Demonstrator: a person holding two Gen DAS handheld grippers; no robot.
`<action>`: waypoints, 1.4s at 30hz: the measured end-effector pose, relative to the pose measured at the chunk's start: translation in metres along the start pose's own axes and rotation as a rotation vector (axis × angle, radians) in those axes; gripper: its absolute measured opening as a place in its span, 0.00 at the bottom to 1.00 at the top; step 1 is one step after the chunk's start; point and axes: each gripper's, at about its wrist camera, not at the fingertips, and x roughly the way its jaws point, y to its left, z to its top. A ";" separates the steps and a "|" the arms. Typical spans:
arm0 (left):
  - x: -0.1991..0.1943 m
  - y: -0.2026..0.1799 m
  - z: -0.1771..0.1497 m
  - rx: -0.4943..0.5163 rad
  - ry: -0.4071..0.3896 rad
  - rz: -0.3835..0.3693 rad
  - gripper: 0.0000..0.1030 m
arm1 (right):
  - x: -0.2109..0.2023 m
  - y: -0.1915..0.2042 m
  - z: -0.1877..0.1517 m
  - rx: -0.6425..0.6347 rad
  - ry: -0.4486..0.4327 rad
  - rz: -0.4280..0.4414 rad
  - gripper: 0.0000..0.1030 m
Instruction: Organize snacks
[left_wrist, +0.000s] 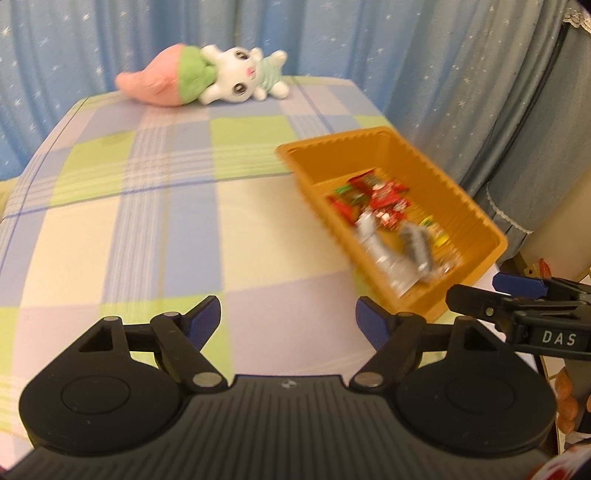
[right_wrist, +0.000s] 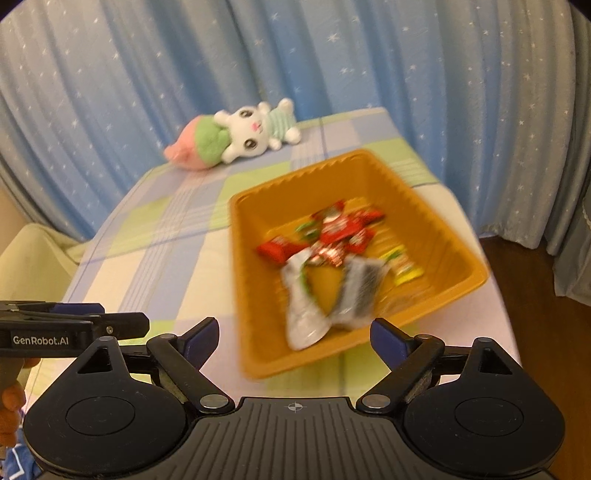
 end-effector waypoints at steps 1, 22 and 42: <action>-0.003 0.007 -0.004 0.001 0.006 0.005 0.77 | 0.000 0.008 -0.004 0.000 0.007 -0.001 0.86; -0.068 0.128 -0.085 -0.012 0.037 0.039 0.80 | 0.007 0.152 -0.083 -0.009 0.091 -0.048 0.87; -0.079 0.158 -0.099 0.002 0.022 0.017 0.80 | 0.017 0.191 -0.096 -0.004 0.103 -0.070 0.87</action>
